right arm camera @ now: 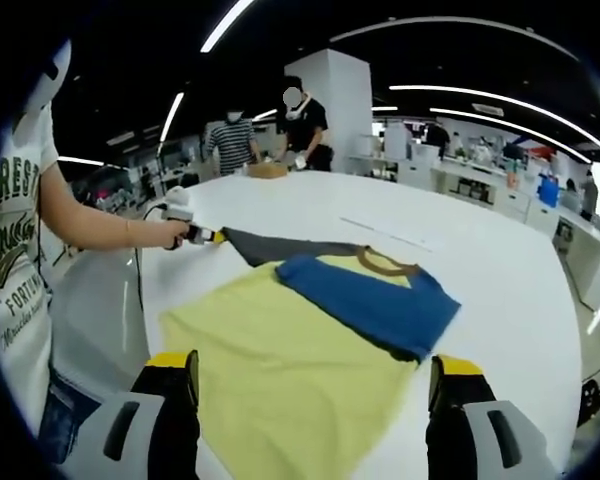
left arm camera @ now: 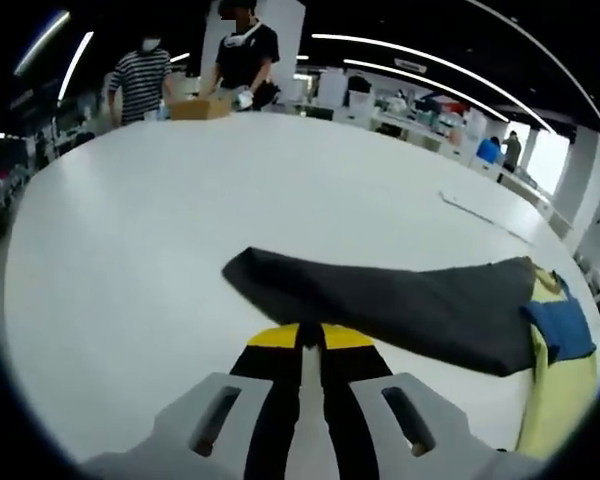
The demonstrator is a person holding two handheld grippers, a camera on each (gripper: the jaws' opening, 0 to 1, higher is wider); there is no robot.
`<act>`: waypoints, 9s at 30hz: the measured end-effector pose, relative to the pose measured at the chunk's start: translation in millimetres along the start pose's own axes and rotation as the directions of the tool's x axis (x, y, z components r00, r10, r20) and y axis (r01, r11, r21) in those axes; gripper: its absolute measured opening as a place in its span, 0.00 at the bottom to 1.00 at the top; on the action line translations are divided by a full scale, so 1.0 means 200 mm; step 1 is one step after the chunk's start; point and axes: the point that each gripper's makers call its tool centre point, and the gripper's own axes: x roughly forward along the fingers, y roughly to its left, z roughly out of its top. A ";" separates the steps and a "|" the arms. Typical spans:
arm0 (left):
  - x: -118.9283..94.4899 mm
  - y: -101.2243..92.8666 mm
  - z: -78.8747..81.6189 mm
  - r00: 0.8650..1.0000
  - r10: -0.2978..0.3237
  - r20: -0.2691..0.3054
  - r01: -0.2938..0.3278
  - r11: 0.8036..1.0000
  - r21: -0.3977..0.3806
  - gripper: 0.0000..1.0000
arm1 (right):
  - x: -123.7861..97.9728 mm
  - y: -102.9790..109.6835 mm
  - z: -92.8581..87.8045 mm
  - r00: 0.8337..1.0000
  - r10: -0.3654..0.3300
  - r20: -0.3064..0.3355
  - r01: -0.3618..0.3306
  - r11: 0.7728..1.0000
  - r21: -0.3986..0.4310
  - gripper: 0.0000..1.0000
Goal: Fold the garment on the visible template until the final outline fits inside the template.
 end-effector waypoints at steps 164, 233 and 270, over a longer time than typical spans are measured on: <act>-0.30 -0.36 0.29 0.959 -0.276 0.070 0.274 0.961 0.029 0.01 | 0.02 0.18 -0.02 0.998 0.047 0.034 -0.048 0.999 0.024 0.99; -0.36 -1.52 0.26 0.780 -0.625 0.013 0.621 0.777 0.101 0.00 | 0.02 0.18 -0.11 0.998 0.064 0.004 -0.064 0.997 0.046 0.99; -0.39 -2.02 0.09 0.667 -0.742 -0.074 0.744 0.657 0.121 0.00 | 0.01 0.13 -0.15 0.999 0.046 -0.015 -0.045 0.997 0.068 0.99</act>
